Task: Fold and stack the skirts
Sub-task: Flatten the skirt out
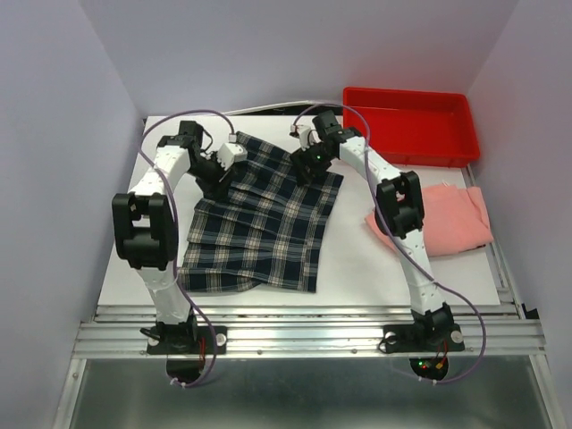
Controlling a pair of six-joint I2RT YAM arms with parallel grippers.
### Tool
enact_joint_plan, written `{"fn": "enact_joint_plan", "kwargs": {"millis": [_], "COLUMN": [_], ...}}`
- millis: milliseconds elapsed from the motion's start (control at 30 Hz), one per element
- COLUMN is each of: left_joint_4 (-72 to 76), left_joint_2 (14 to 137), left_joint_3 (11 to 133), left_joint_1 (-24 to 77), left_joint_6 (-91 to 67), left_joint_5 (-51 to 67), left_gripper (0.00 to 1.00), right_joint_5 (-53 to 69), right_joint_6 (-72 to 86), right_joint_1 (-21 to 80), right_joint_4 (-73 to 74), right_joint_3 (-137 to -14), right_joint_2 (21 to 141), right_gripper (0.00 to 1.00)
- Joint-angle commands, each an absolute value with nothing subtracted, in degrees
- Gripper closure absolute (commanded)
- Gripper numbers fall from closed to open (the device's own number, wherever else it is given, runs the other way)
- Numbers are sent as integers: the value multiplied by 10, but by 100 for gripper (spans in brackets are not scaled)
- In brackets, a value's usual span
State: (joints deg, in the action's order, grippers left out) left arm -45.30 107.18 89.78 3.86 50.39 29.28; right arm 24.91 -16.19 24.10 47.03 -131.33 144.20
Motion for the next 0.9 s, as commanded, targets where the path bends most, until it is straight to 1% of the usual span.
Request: {"fn": "enact_joint_plan", "kwargs": {"millis": [0,133,267,300,400,433,500,567,600,667,700,767,800,833,867], "left_joint_4": [-457,-432,-430,-435,-458,-463,-482,-493,-497,-524,-532,-570,-581,-593,-611], "left_joint_2": [1030,1041,1057,1059,1060,1058,1041,1026,1014,1005,998,993,998,1016,1030], "left_joint_3": [855,797,727,706,685,676,667,663,670,690,707,791,832,921,966], "left_joint_1": [56,74,121,130,162,170,188,192,191,185,169,147,135,117,107], "left_joint_6": [569,581,598,602,601,598,604,603,602,600,595,578,566,556,548], "left_joint_5": [282,258,241,245,288,300,333,357,364,382,393,436,446,453,458], "left_gripper": [40,47,53,56,60,64,67,67,66,57,46,36,27,24,21], "right_joint_5": [219,244,225,225,233,235,251,273,279,307,321,347,366,371,376], "right_joint_6": [-146,-184,-221,-223,-229,-235,-260,-285,-294,-331,-343,-361,-366,-369,-372], "right_joint_1": [246,263,286,286,291,291,296,301,301,308,314,314,314,314,314], "right_joint_4": [394,412,411,406,396,395,405,417,418,426,430,430,428,424,422], "right_joint_3": [-1307,-1330,-1343,-1345,-1360,-1363,-1362,-1346,-1313,-1281,-1266,-1224,-1215,-1209,-1215], "right_joint_2": [1432,1467,1509,1514,1527,1531,1528,1514,1494,1471,1459,1419,1406,1394,1377], "right_gripper": [25,26,27,27,27,26,27,27,27,27,28,27,25,23,22]}}
